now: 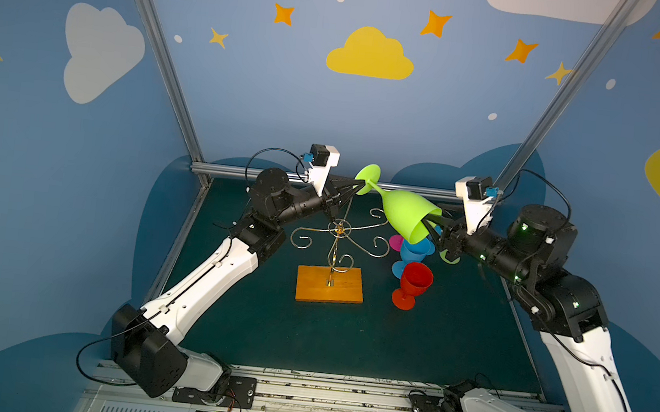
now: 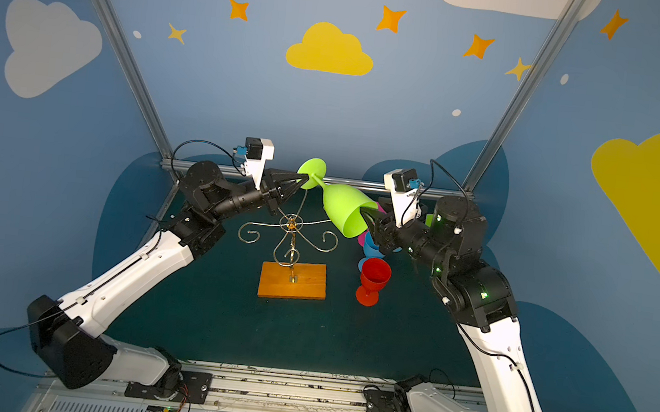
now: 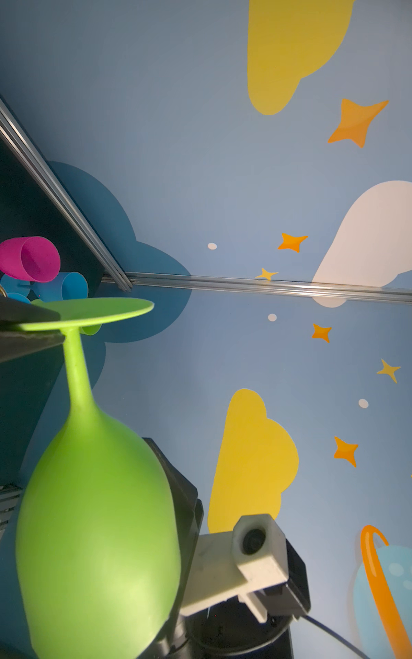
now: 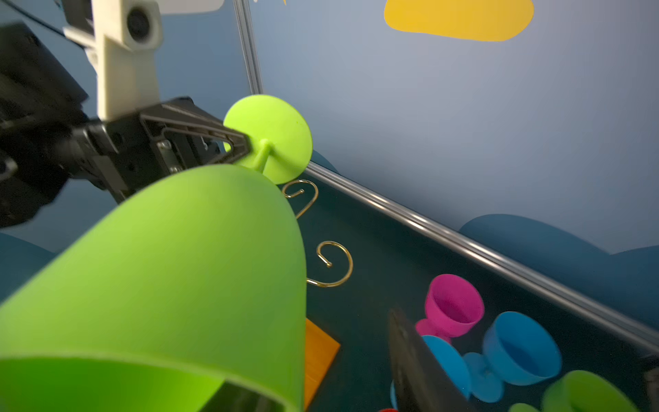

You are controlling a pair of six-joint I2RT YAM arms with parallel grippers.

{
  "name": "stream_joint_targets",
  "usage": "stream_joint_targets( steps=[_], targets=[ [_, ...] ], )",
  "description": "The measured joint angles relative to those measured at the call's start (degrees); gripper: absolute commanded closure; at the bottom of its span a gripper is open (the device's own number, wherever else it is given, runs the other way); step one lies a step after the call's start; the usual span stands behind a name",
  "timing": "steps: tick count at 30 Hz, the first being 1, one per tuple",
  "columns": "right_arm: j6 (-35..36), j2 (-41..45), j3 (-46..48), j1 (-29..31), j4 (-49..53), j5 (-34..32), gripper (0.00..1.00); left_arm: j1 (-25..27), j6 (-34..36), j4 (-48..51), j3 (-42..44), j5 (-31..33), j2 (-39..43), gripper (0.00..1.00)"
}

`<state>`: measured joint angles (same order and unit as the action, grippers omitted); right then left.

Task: Take the wine glass off the wine glass rack
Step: 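Release the foot with the left gripper while the right pulls the glass away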

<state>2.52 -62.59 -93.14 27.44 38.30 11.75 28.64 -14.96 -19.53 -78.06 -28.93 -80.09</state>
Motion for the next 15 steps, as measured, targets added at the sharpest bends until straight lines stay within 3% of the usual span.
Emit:
stream_joint_targets(
  steps=[4, 7, 9, 10, 12, 13, 15],
  targets=[
    [-0.9, -0.9, -1.4, -0.1, -0.6, 3.0, 1.00, -0.3, 0.0, 0.2, 0.0, 0.0, 0.0, 0.97],
    [-2.5, -1.1, -1.5, -0.3, -1.1, 3.9, 1.00, -0.4, 0.0, 0.2, 0.0, 0.2, 0.0, 0.97],
    [-3.7, -1.3, -1.5, -0.3, -1.3, 4.1, 1.00, -0.6, 0.2, 0.2, 0.0, 0.5, 0.0, 0.89],
    [-4.2, -1.3, -1.5, -0.3, -1.3, 4.2, 1.00, -0.7, 0.3, 0.2, 0.0, 0.5, 0.0, 0.81],
    [-5.2, -1.3, -1.4, -0.4, -1.6, 4.4, 1.00, -0.9, 0.5, 0.3, 0.0, 0.9, 0.2, 0.40],
    [-5.5, -1.3, -1.4, -0.4, -1.9, 4.4, 1.00, -1.0, 0.6, 0.5, 0.0, 1.5, 0.4, 0.25],
    [-6.0, -1.0, -1.4, -0.5, -2.3, 4.4, 1.00, -1.7, 0.7, 0.6, 0.3, 3.1, 1.2, 0.05]
  ],
)
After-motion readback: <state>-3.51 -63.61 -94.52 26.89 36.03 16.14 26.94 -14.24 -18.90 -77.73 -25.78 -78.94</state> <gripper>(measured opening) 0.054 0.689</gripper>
